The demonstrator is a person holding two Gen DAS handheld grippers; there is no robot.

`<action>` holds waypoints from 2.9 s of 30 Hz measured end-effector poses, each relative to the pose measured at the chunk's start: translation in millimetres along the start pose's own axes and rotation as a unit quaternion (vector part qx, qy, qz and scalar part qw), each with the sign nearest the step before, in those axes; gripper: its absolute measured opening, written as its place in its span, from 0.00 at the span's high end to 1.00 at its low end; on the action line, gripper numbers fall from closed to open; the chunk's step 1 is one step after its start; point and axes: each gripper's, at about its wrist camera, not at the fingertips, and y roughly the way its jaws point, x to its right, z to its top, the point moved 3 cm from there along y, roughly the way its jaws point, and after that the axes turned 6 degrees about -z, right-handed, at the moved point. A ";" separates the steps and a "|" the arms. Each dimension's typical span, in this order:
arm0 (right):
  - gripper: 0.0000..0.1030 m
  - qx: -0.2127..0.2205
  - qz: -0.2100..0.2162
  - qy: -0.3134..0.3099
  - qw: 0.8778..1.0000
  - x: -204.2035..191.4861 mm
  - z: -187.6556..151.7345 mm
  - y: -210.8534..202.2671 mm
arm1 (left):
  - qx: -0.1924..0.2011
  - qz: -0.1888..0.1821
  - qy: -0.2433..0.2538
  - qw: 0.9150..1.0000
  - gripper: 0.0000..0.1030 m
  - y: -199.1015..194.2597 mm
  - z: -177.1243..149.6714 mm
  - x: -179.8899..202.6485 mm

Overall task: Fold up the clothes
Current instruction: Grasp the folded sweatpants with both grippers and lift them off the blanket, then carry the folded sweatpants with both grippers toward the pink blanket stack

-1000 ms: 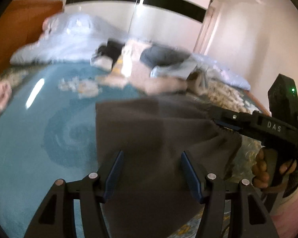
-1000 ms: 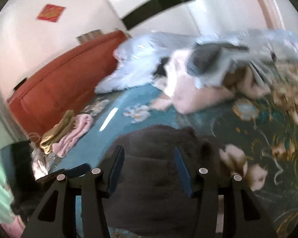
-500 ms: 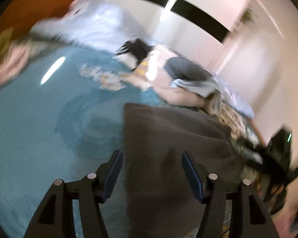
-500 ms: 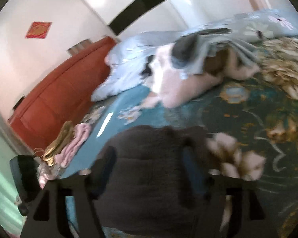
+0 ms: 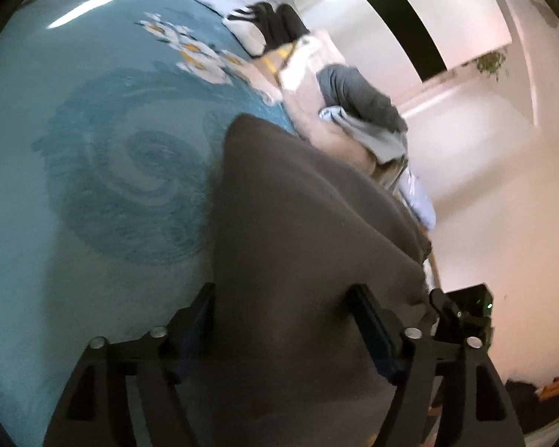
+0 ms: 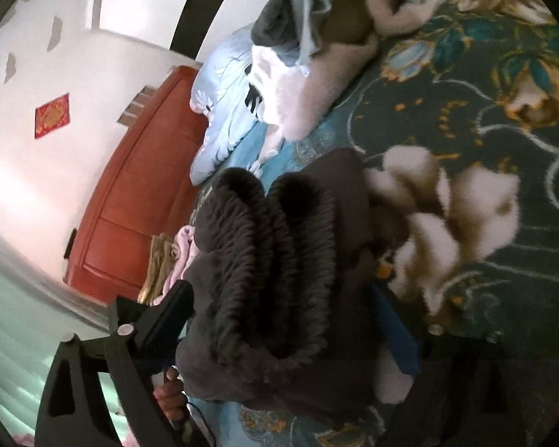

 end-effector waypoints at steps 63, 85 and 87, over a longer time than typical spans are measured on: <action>0.32 -0.173 0.052 -0.408 0.895 -576.5 -19.7 395.2 | 0.425 0.095 0.045 0.899 0.39 -460.0 164.7 -183.3; 0.30 -0.234 0.075 -0.353 0.903 -548.3 -9.1 554.5 | 0.463 -0.009 -0.035 0.885 0.31 -463.7 184.4 -275.8; 0.28 -0.238 0.089 -0.326 0.910 -539.4 -5.2 562.2 | 0.464 -0.018 -0.040 0.885 0.30 -465.3 184.0 -281.9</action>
